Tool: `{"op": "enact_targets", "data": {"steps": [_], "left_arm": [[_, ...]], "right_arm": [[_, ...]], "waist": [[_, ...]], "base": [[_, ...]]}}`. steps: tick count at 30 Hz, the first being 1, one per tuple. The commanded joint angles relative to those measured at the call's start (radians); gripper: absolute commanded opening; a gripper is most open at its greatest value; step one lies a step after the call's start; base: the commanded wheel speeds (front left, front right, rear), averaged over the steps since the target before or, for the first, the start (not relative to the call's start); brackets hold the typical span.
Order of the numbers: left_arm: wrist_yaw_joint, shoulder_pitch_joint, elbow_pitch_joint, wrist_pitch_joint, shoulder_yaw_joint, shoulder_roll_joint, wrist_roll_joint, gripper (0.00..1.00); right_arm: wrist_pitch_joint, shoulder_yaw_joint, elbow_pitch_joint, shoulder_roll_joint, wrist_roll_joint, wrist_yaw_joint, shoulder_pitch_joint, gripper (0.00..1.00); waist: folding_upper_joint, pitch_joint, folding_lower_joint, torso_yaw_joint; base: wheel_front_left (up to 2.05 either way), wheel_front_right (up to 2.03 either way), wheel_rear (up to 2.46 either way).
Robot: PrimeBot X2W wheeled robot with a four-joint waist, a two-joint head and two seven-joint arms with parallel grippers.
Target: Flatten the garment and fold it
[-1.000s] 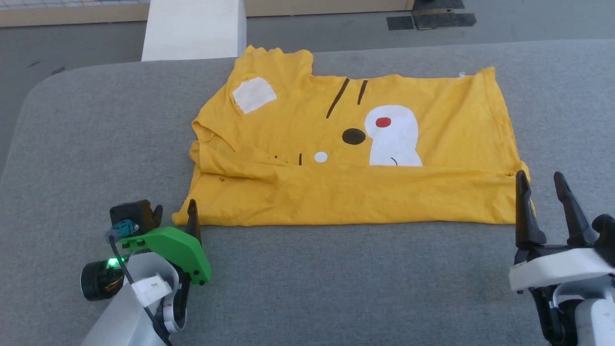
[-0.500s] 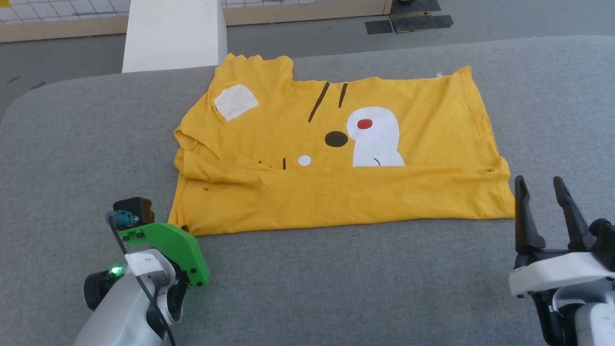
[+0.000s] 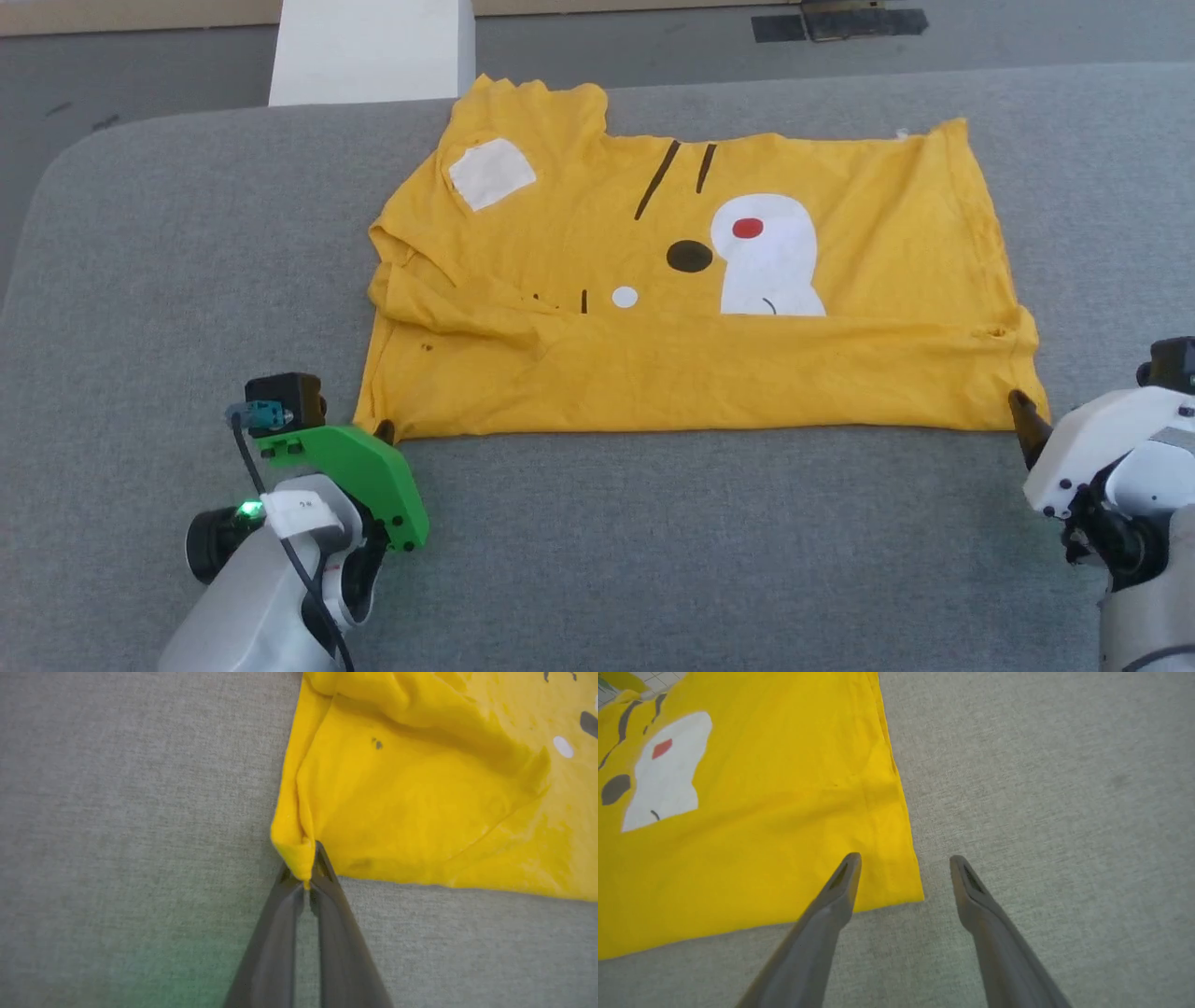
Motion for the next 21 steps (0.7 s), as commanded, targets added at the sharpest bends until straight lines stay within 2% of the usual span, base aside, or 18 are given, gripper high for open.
{"op": "enact_targets", "data": {"steps": [1, 5, 6, 7, 9, 11, 14, 21], "left_arm": [[-0.006, -0.006, 0.009, 0.000, -0.008, -0.005, -0.008, 0.00], [-0.015, -0.015, 0.011, -0.006, -0.012, -0.008, -0.009, 0.00], [-0.018, -0.017, 0.012, -0.007, -0.013, -0.008, -0.009, 0.00], [-0.019, -0.018, 0.014, -0.009, -0.014, -0.007, -0.009, 0.00], [-0.022, -0.020, 0.016, -0.013, -0.015, -0.006, -0.008, 0.00], [-0.024, -0.022, 0.016, -0.020, -0.015, -0.004, -0.006, 0.00], [-0.029, -0.022, 0.010, -0.076, -0.006, -0.006, 0.004, 0.00], [-0.010, 0.033, -0.021, -0.254, 0.018, 0.000, 0.050, 0.00]], "right_arm": [[0.065, -0.009, 0.018, 0.002, -0.023, -0.001, -0.027, 1.00], [0.249, -0.005, 0.045, 0.004, -0.072, -0.001, -0.052, 1.00], [0.299, -0.007, 0.047, 0.004, -0.081, -0.001, -0.053, 0.59], [0.336, -0.007, 0.044, 0.004, -0.088, -0.001, -0.053, 0.31], [0.391, -0.009, 0.020, 0.004, -0.100, -0.001, -0.054, 0.00], [0.413, -0.005, -0.008, 0.005, -0.104, -0.001, -0.054, 0.00], [0.383, 0.000, -0.055, 0.005, -0.102, -0.001, -0.043, 0.00], [0.164, 0.032, -0.127, 0.005, -0.052, -0.001, 0.024, 0.00]], "waist": [[-0.0001, 0.017, 0.0000, 0.016], [-0.0001, 0.030, 0.0000, 0.027], [-0.0001, 0.032, 0.0000, 0.028], [-0.0001, 0.033, 0.0000, 0.029], [-0.0001, 0.036, 0.0000, 0.030], [-0.0001, 0.036, 0.0000, 0.030], [-0.0001, 0.024, 0.0000, 0.030], [-0.0001, -0.043, 0.0000, 0.026]], "base": [[0.00, 0.00, 0.00], [0.00, 0.00, 0.00], [0.00, 0.00, 0.00], [0.00, 0.00, 0.00], [0.00, 0.00, 0.00], [0.00, 0.00, 0.00], [0.00, 0.00, 0.00], [0.00, 0.00, 0.00]]}}
